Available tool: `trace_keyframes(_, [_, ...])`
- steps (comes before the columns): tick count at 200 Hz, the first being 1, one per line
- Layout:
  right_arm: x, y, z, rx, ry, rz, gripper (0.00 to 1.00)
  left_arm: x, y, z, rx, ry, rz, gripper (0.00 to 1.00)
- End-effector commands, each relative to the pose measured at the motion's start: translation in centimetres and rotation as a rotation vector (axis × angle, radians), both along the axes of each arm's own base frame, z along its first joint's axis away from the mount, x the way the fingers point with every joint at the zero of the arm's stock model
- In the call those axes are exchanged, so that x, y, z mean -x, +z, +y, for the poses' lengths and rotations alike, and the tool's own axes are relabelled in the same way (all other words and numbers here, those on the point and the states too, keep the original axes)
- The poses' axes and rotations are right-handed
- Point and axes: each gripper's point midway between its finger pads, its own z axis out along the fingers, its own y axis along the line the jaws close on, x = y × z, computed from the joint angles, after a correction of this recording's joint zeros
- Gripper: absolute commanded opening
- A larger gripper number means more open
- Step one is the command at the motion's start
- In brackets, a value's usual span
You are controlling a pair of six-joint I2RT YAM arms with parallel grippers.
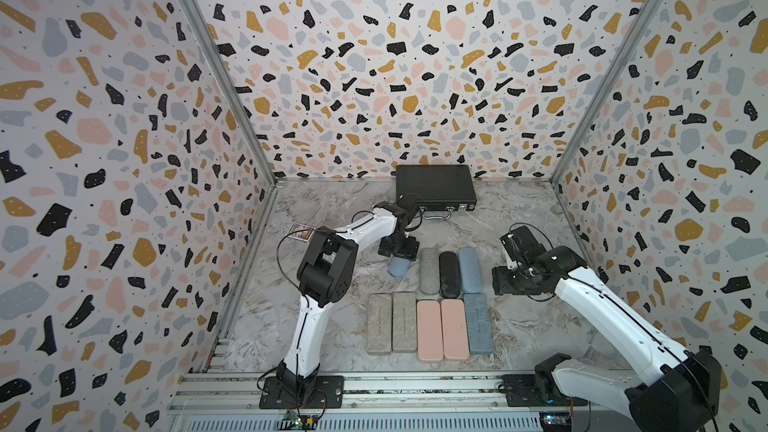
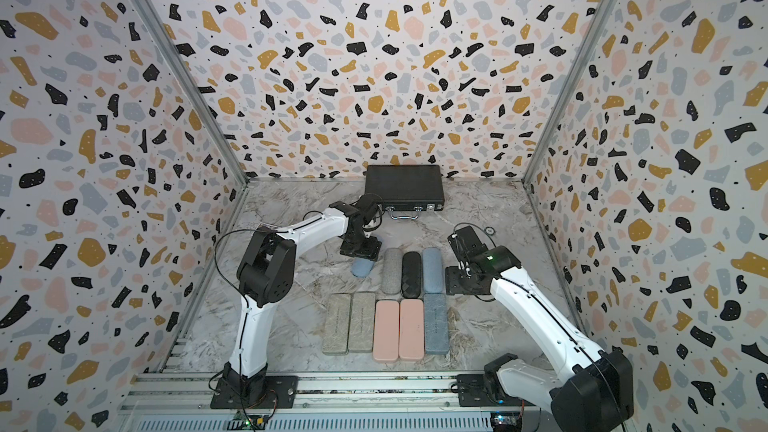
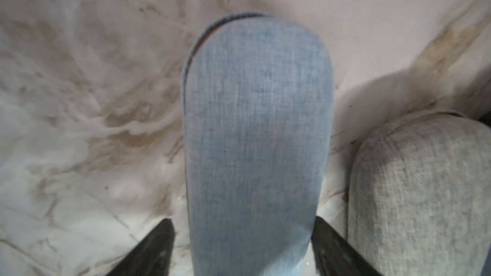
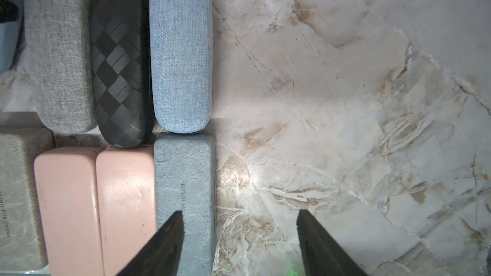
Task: Close the glasses case
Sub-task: Adjust the glasses case at the center of the board.
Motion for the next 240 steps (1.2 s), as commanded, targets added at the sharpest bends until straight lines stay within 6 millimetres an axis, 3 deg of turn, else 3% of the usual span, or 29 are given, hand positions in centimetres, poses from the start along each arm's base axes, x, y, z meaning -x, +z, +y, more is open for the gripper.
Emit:
trace_keyframes(1, [0.4,-0.1,-0.6,0.020,-0.017,0.020,0.70,-0.2,0.3,-0.6,0.021,0.002,-0.004,0.65])
trace_keyframes(26, [0.3,-0.1,-0.5,0.018,-0.017,0.021,0.70,0.5,0.0,-0.5,0.029,0.019,0.013,0.58])
trace_keyframes(139, [0.8,-0.5,-0.5,0.005,-0.025,0.029,0.70,4.8,0.7,-1.4,0.080,0.129,0.048,0.57])
trace_keyframes(240, [1.4,-1.2,-0.6,0.001,-0.026,0.040,0.70,5.9,0.6,-1.8,0.093,0.204,0.047,0.56])
